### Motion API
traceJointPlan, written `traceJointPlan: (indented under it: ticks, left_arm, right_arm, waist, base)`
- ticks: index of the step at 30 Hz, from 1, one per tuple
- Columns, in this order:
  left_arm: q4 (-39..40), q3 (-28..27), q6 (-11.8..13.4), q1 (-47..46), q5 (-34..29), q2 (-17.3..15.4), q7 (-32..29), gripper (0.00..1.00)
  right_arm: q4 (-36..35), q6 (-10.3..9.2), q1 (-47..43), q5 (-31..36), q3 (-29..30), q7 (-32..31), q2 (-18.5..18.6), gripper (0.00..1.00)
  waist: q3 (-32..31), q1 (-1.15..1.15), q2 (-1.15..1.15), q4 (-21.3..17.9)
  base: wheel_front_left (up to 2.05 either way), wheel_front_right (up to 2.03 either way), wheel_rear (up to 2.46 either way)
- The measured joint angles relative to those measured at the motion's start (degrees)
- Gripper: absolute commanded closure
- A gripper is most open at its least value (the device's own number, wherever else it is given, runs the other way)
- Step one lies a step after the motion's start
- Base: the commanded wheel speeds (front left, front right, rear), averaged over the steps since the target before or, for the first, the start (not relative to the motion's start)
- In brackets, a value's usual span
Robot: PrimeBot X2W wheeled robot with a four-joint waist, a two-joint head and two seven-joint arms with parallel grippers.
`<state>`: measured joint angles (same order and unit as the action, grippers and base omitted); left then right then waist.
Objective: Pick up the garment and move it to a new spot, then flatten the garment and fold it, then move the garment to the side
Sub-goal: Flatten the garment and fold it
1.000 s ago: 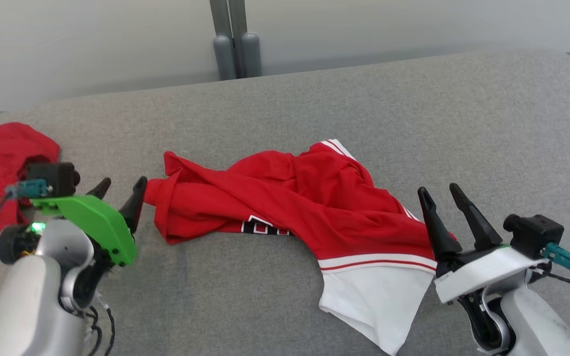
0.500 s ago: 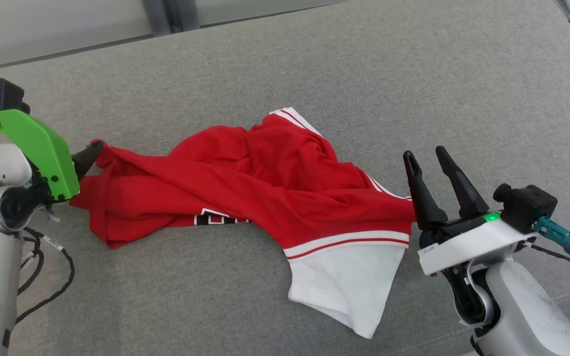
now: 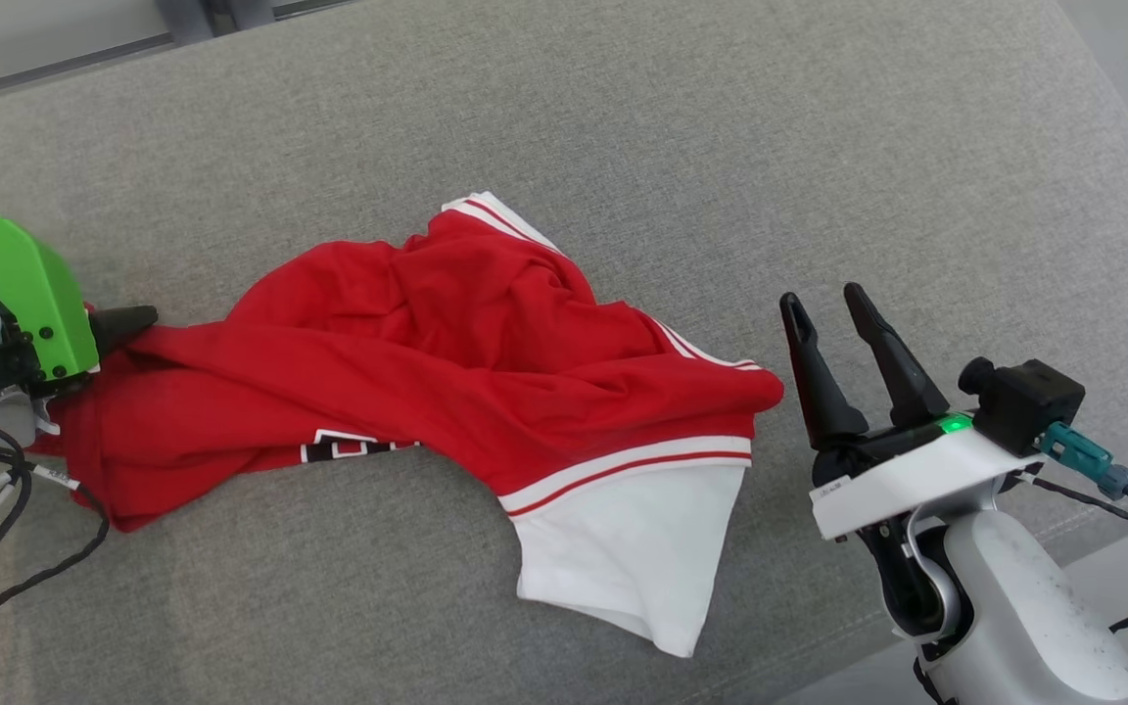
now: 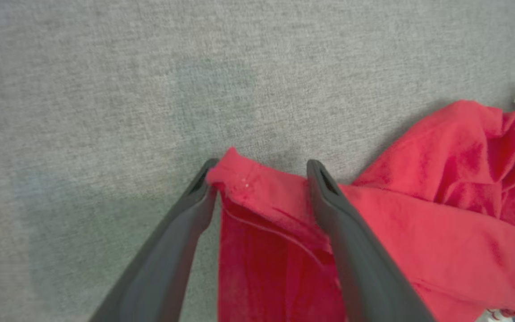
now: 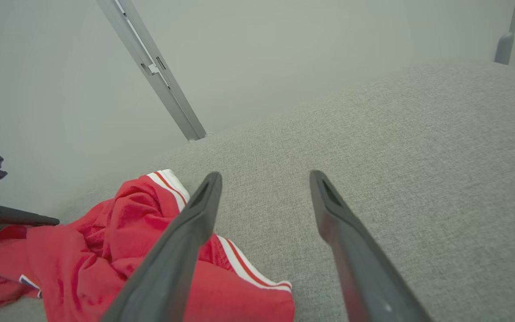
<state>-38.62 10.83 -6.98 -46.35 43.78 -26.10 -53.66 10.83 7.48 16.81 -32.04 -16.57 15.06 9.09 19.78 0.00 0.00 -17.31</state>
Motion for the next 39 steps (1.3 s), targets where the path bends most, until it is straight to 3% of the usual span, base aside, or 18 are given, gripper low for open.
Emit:
traceJointPlan:
  ticks: [1, 2, 3, 12, 18, 25, 31, 35, 39]
  left_arm:
    - [-0.12, 0.14, 0.00, -0.08, -0.04, -0.03, 0.00, 0.59]
    - [-0.23, 0.35, 0.00, -0.13, -0.08, -0.11, -0.01, 0.84]
    - [-0.36, 0.44, 0.00, -0.16, -0.15, -0.19, -0.01, 1.00]
    - [2.00, 1.44, -0.13, -0.31, 1.24, 0.63, 2.34, 1.00]
    - [8.88, 3.38, -0.32, 2.49, 3.66, 1.04, 3.91, 1.00]
    - [26.82, 2.80, -0.33, 14.74, 10.21, 0.01, 8.67, 1.00]
    - [41.96, 1.88, 1.32, 26.82, 10.55, -1.38, 10.70, 1.00]
    - [47.20, 1.57, 3.14, 34.58, 10.54, -1.59, 11.62, 1.00]
    - [47.57, 1.60, 4.03, 42.24, 10.50, -0.82, 14.07, 1.00]
  right_arm:
    - [0.03, 0.00, 0.01, 0.00, 0.04, 0.00, -0.01, 0.00]
    - [0.07, 0.00, 0.02, 0.03, 0.11, 0.00, -0.05, 0.00]
    - [0.11, 0.00, 0.03, 0.10, 0.19, 0.00, -0.13, 0.00]
    - [1.34, 0.00, -0.25, 0.52, 0.64, 0.00, 0.25, 0.00]
    - [2.67, 0.00, -1.57, 0.48, 0.47, 0.00, 1.52, 0.00]
    - [4.14, 0.00, -3.19, 0.85, 0.19, 0.00, 2.15, 0.00]
    - [4.97, 0.00, -3.59, 0.86, -0.35, 0.00, 2.42, 0.00]
    - [5.53, 0.00, -3.86, 0.83, -0.65, 0.00, 2.70, 0.00]
    - [6.23, 0.00, -4.69, 0.81, -0.65, 0.00, 3.14, 0.00]
  waist:
    - [0.11, 0.00, 0.00, -0.12]
    - [0.22, 0.00, 0.00, -0.22]
    - [0.26, 0.00, 0.00, -0.25]
    - [-1.85, 0.00, 0.00, 1.31]
    - [-4.25, 0.00, 0.00, 4.53]
    - [-7.16, 0.00, 0.00, 9.57]
    - [-9.28, 0.00, 0.00, 13.98]
    - [-10.40, 0.00, 0.00, 16.12]
    - [-11.69, 0.00, 0.00, 17.64]
  base:
    - [0.00, 0.00, 0.00]
    - [0.00, 0.00, 0.00]
    - [0.00, 0.00, 0.00]
    - [0.00, 0.00, 0.00]
    - [0.00, 0.00, 0.00]
    - [0.00, 0.00, 0.00]
    - [0.00, 0.00, 0.00]
    - [0.00, 0.00, 0.00]
    - [0.00, 0.00, 0.00]
